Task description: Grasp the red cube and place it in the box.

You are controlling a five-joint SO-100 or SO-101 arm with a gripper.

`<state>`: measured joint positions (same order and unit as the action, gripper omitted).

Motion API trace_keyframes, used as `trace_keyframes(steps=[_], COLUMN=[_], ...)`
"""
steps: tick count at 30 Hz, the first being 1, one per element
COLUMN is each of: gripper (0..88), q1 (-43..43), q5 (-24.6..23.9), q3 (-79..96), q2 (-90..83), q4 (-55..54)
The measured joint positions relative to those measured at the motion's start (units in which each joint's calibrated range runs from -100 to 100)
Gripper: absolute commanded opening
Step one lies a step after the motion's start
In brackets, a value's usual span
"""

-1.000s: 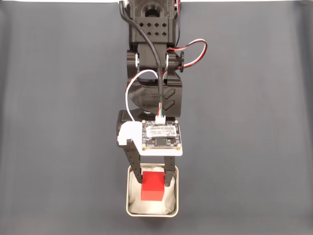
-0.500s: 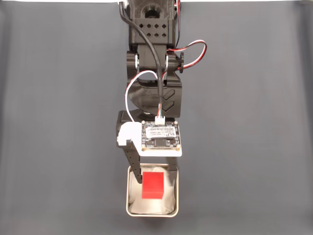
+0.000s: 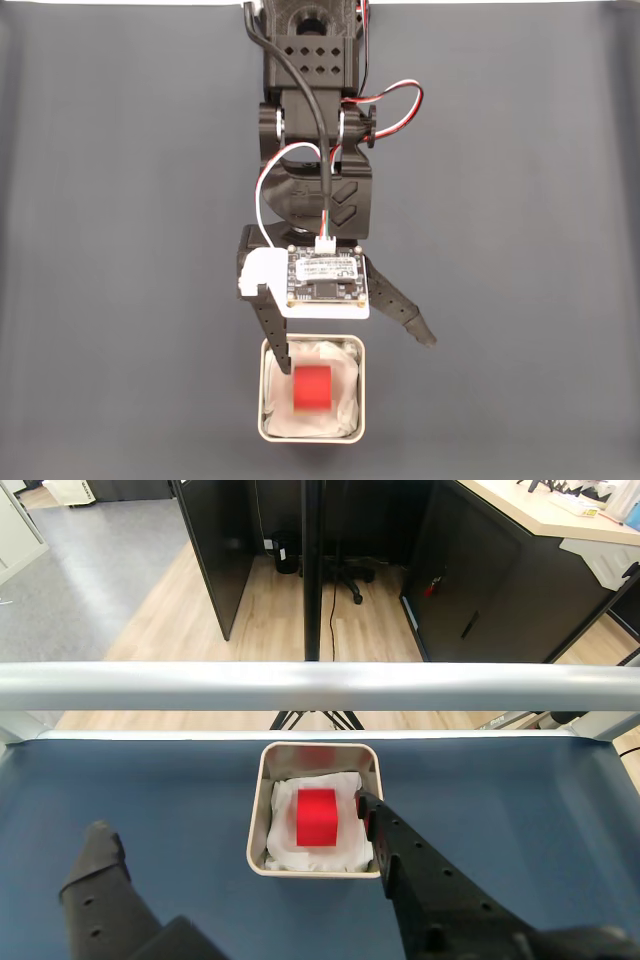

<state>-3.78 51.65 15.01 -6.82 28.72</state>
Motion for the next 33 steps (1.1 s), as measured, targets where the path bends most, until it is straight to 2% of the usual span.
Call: trace_keyframes(steps=[25, 28, 30, 33], gripper=[51.0, 43.0, 28.6, 12.9], q1=[0.0, 0.0, 0.0, 0.0], q5=[0.0, 0.0, 0.0, 0.2], q3=[0.54, 0.99, 1.45, 2.44], q2=[-0.09, -0.09, -0.26, -1.82], q4=[-1.11, -1.11, -1.11, -1.11])
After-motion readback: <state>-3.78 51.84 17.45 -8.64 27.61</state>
